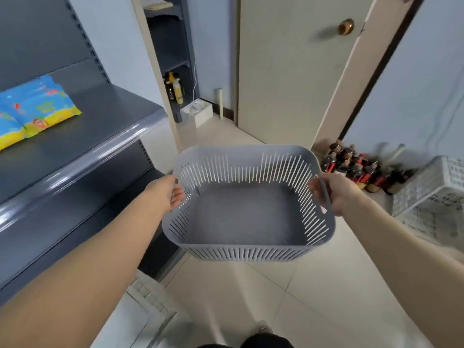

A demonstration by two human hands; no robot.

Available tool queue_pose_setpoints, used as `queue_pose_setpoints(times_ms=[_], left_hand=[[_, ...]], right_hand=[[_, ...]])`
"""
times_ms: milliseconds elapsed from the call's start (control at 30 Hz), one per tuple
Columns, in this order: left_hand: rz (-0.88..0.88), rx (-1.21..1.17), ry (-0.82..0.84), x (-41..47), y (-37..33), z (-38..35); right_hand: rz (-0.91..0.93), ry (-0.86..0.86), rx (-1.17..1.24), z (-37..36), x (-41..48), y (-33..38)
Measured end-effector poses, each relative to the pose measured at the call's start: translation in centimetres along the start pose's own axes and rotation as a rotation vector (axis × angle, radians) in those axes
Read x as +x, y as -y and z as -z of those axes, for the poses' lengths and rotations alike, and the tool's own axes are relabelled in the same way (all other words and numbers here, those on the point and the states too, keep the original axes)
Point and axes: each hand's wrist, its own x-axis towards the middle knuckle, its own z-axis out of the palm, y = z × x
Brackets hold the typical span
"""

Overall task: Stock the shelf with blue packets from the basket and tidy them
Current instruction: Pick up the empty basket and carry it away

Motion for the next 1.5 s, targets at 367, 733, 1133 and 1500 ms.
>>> queue_pose_setpoints(times_ms=[367, 733, 1133, 1500], left_hand=[[-0.077, 0.228, 0.232, -1.1, -3.9, -22.9], [-0.103, 0.438, 0.475, -0.7, -6.8, -46.4], [-0.126, 0.608, 0.574, -7.4, -3.4, -69.8], [-0.099, 0.567, 0.572, -11.8, -2.3, -85.5]], right_hand=[[0.066, -0.230, 0.256, 16.3, 3.2, 7.3], [0.115, -0.477, 0.470, 29.0, 5.9, 13.7], [0.092, -0.575, 0.636, 48.2, 9.3, 19.4], [0.086, -0.582, 0.617, 61.2, 13.9, 28.7]])
